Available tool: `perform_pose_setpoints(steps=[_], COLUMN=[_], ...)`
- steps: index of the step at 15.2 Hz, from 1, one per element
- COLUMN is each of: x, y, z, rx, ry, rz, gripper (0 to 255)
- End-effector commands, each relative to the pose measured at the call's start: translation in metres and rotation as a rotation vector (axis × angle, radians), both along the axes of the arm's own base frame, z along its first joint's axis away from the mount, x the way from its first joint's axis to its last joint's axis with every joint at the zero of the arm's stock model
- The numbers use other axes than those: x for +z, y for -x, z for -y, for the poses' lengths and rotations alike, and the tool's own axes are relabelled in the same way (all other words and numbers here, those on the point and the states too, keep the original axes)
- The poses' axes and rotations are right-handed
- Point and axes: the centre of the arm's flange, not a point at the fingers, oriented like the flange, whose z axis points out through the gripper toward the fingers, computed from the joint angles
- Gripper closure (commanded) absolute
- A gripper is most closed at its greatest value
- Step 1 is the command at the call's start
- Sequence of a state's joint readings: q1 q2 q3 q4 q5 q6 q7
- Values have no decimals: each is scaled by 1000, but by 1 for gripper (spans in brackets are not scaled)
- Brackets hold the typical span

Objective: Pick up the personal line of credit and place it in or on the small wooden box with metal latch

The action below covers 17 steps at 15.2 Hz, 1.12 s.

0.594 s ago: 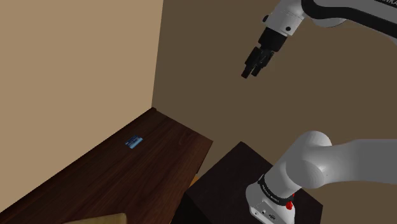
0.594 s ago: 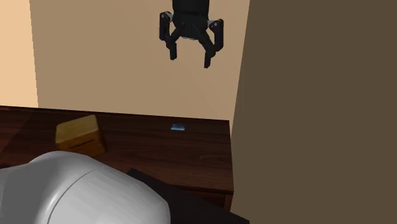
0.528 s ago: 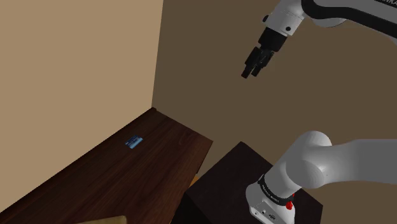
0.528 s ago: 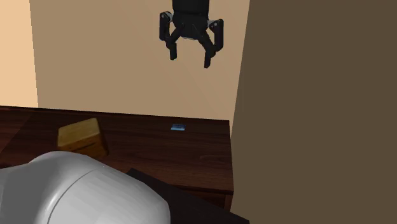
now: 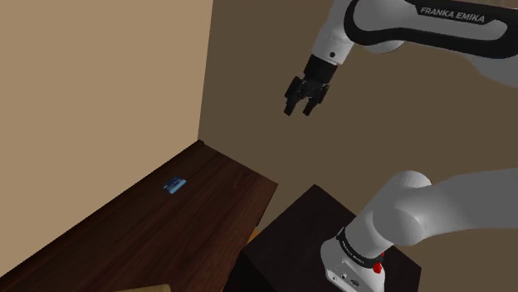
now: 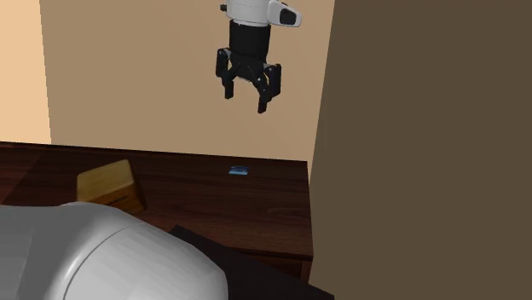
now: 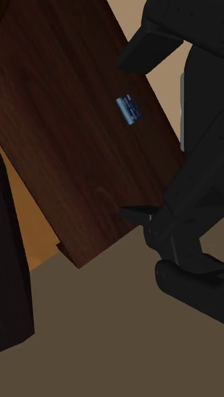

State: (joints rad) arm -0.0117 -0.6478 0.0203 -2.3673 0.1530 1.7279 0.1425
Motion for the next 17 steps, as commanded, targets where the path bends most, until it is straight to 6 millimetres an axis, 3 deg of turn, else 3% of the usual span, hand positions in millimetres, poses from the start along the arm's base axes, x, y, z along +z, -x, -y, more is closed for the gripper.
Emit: perform_pose_setpoints(steps=[1,17], x=[-21,-181], y=[-16,-138], z=[-14,-90], rx=[-51,-431], ry=[-17,-145], rz=[-24,-216], gripper=[0,0])
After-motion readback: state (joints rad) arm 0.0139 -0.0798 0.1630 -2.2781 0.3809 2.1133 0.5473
